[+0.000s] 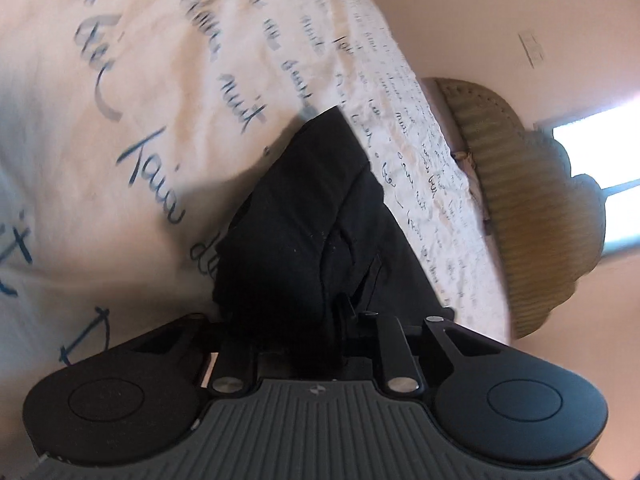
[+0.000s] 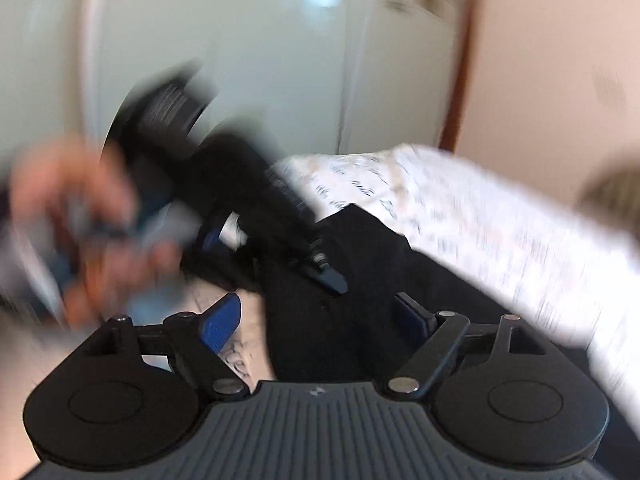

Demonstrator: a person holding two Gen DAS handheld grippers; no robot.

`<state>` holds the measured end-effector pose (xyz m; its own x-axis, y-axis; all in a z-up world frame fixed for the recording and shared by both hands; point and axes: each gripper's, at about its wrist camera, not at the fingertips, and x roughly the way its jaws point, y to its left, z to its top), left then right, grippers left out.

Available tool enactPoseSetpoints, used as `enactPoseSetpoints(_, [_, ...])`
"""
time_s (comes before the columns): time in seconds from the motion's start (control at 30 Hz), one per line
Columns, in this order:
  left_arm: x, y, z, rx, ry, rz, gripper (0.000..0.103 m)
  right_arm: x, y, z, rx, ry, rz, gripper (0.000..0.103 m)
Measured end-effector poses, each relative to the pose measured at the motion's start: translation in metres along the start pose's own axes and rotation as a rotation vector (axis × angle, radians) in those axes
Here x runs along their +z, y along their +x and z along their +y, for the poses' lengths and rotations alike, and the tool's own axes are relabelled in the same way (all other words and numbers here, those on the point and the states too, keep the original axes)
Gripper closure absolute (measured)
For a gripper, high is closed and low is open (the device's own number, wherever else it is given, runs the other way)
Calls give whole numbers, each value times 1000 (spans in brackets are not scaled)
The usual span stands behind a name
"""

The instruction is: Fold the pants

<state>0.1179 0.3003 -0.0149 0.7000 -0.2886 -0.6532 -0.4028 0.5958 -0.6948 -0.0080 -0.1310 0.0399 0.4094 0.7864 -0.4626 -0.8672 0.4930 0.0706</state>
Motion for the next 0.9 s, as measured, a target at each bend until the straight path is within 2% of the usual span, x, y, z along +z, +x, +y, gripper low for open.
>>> enactPoseSetpoints(0.03, [-4,-3,-12,37,72,-32,84,4,-6,-23,58,151,-17,20])
enactPoseSetpoints(0.07, [-12,-9,-31,86,185,-83,86,8,-10,-46,102,304,-30,20])
enactPoseSetpoints(0.13, [-39,-15,-72,206,481,-206,87,8,-15,-91,178,611,-78,20])
enactPoseSetpoints(0.23, [-106,-9,-119,345,962,-353,88,-10,-16,-142,283,973,-144,20])
enactPoseSetpoints(0.3, [-151,5,-126,390,1211,-377,88,-21,-7,-158,309,1062,-73,18])
enactPoseSetpoints(0.37, [-183,22,-123,416,1384,-372,87,-32,3,-162,317,1100,18,18])
enactPoseSetpoints(0.43, [-204,35,-119,448,1513,-367,88,-45,6,-166,357,1131,63,18])
enactPoseSetpoints(0.5, [-213,38,-118,447,1582,-384,88,-52,6,-164,364,1149,52,18])
enactPoseSetpoints(0.53, [-211,37,-118,437,1584,-379,87,-55,5,-165,365,1162,45,18])
enactPoseSetpoints(0.6, [-203,36,-120,421,1543,-356,81,-65,5,-168,374,1206,28,19])
enactPoseSetpoints(0.67, [-197,36,-119,414,1522,-347,81,-72,9,-169,385,1233,-11,19])
enactPoseSetpoints(0.77, [-196,41,-119,420,1530,-362,80,-74,10,-166,357,1236,-34,20])
enactPoseSetpoints(0.8, [-195,43,-120,421,1527,-370,77,-73,10,-166,341,1224,-36,23])
enactPoseSetpoints(0.83, [-196,41,-121,416,1517,-379,75,-69,11,-166,321,1196,-18,27])
enactPoseSetpoints(0.9, [-194,27,-118,367,1472,-390,63,-63,14,-161,230,1096,66,64])
